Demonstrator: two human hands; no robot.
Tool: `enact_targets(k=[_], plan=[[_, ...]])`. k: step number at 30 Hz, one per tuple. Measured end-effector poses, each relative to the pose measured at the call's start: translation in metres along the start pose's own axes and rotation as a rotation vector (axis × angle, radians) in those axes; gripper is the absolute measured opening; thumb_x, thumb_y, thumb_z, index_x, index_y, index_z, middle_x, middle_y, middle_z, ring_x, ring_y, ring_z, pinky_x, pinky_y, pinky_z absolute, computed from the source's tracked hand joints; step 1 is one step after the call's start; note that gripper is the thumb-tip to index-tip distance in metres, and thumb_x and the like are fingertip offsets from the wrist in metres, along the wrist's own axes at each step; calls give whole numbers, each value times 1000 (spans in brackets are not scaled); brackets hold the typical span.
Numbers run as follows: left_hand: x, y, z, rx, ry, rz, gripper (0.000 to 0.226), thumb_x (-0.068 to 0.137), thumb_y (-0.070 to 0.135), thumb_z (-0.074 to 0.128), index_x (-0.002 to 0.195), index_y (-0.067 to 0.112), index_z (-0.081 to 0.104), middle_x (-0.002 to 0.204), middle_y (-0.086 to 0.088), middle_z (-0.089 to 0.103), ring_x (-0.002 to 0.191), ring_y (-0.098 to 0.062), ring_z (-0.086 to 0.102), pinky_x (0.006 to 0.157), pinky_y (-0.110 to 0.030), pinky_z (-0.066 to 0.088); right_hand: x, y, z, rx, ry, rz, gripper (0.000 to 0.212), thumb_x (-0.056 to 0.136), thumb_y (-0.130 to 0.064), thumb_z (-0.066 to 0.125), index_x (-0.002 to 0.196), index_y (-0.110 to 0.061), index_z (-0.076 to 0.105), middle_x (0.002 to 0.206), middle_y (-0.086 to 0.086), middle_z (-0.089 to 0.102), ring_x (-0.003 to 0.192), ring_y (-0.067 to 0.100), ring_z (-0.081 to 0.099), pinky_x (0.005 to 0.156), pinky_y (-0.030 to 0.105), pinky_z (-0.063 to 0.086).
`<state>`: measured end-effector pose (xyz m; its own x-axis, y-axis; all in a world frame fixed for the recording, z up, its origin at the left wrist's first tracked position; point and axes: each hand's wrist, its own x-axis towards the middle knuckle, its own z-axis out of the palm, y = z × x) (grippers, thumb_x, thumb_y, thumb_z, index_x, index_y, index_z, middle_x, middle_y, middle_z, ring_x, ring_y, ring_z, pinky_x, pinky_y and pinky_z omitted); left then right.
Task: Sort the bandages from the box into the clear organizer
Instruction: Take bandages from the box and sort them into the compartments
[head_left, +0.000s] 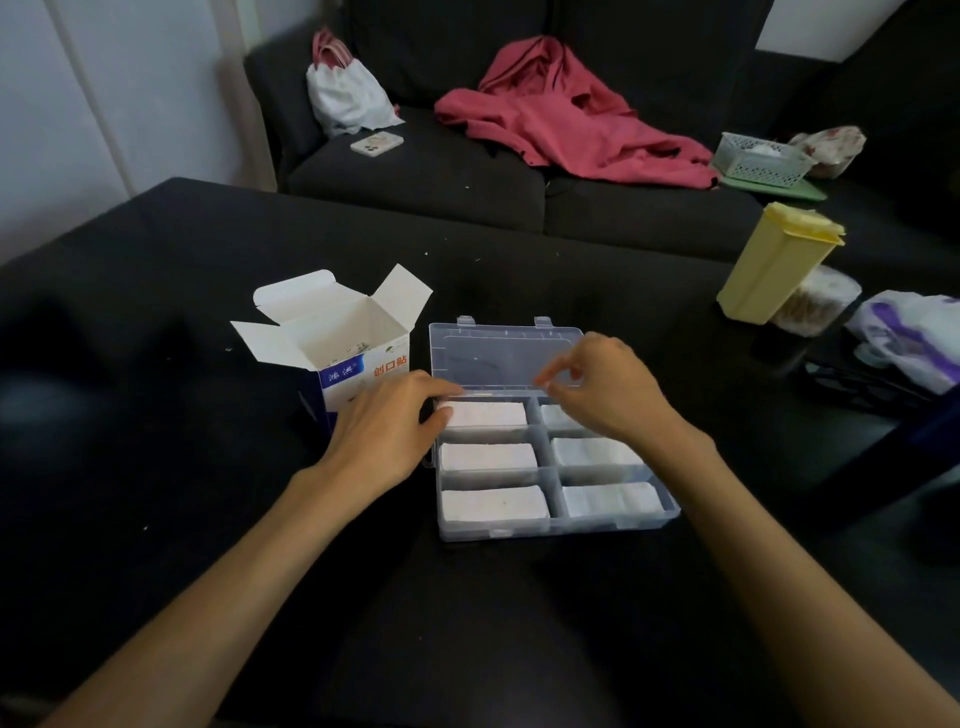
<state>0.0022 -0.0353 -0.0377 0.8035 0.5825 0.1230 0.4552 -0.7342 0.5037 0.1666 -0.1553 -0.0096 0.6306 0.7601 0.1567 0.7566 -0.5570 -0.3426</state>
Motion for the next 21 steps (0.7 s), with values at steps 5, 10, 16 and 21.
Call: enact_targets(k=[5, 10, 16, 21], plan=[[1, 0, 1, -46, 24, -32, 28, 90, 29, 60, 118, 30, 63, 117, 5, 65, 101, -13, 59, 95, -33, 49, -11, -10, 12, -223, -24, -18, 18, 90, -25, 57, 102, -18, 68, 109, 3, 63, 95, 16, 54, 83, 26, 44], [1, 1, 1, -45, 21, -37, 25, 91, 30, 59, 115, 30, 64, 116, 7, 65, 103, -11, 58, 94, -30, 45, -14, -16, 19, -206, -114, 24, 20, 92, -24, 55, 100, -13, 69, 103, 3, 65, 91, 18, 58, 97, 37, 45], [3, 1, 1, -16, -18, -34, 29, 91, 32, 59, 119, 33, 61, 122, 9, 62, 111, -13, 56, 100, -36, 46, -8, -12, 12, 18, -226, 128, 17, 91, -22, 57, 97, -19, 72, 91, 0, 70, 72, 11, 61, 70, 24, 51], [5, 4, 1, -10, -33, -23, 29, 92, 32, 56, 121, 36, 59, 127, 11, 59, 110, -13, 57, 96, -39, 49, -2, 7, -38, 217, -215, 223, 16, 91, -23, 57, 102, -17, 67, 91, -4, 63, 66, 4, 53, 57, 15, 39]])
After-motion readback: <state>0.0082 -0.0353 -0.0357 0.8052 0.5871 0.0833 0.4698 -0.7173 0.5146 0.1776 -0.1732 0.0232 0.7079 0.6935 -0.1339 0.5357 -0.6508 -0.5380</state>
